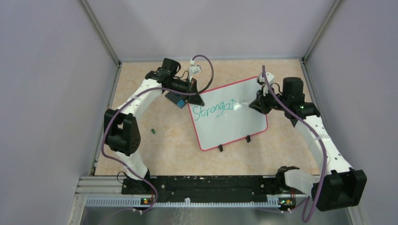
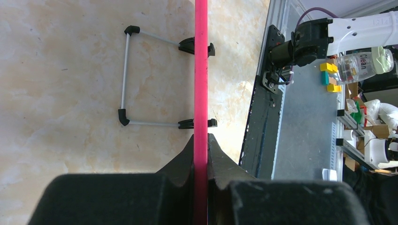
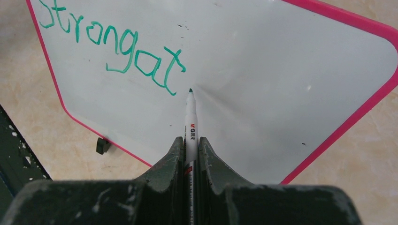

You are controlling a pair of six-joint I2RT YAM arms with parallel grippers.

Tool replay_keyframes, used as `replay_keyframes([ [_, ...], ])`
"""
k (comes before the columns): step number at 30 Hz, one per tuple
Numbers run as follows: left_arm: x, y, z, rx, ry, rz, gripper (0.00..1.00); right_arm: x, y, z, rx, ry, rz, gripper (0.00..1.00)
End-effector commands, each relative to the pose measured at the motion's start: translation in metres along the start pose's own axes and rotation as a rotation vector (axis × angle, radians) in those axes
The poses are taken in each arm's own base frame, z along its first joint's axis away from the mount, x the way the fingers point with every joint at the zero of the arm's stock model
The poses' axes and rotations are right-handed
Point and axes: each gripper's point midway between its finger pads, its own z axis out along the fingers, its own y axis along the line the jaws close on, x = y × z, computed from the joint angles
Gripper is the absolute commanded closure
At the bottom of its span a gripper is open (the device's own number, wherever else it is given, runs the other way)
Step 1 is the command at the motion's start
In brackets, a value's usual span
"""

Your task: Write a sentence on the whiteboard

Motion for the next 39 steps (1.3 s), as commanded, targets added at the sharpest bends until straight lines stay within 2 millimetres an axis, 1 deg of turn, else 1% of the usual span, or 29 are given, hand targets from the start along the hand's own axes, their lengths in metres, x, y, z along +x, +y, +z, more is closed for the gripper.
replay_keyframes([
  [1, 0.008, 0.001, -0.002, -0.037, 0.018, 0.026, 1.0, -0.016, 0.007, 0.006, -0.028, -0.037, -0.046, 1.0],
  [7, 0.007, 0.001, -0.001, -0.035, 0.018, 0.026, 1.0, -0.015, 0.005, 0.014, -0.023, -0.028, -0.05, 1.0],
  [11, 0.007, 0.001, -0.002, -0.036, 0.017, 0.028, 1.0, -0.013, -0.003, 0.017, 0.014, -0.013, -0.048, 1.0],
  [18, 0.009, 0.002, -0.001, -0.035, 0.02, 0.024, 1.0, -0.01, -0.018, 0.015, 0.091, 0.007, -0.041, 1.0],
  [22, 0.009, 0.002, -0.001, -0.035, 0.02, 0.026, 1.0, -0.012, -0.024, 0.011, 0.111, 0.001, -0.036, 1.0],
  [34, 0.009, 0.002, -0.001, -0.034, 0.021, 0.024, 1.0, -0.032, -0.026, 0.007, 0.114, -0.047, -0.034, 1.0],
  [35, 0.01, 0.007, -0.001, -0.066, 0.027, 0.027, 1.0, -0.034, -0.026, 0.007, 0.114, -0.052, -0.034, 1.0],
  [36, 0.009, 0.003, -0.001, -0.038, 0.021, 0.026, 1.0, -0.035, -0.026, 0.007, 0.115, -0.054, -0.035, 1.0],
  [39, 0.009, 0.002, -0.001, -0.033, 0.021, 0.026, 1.0, -0.035, -0.025, 0.008, 0.105, -0.051, -0.033, 1.0],
])
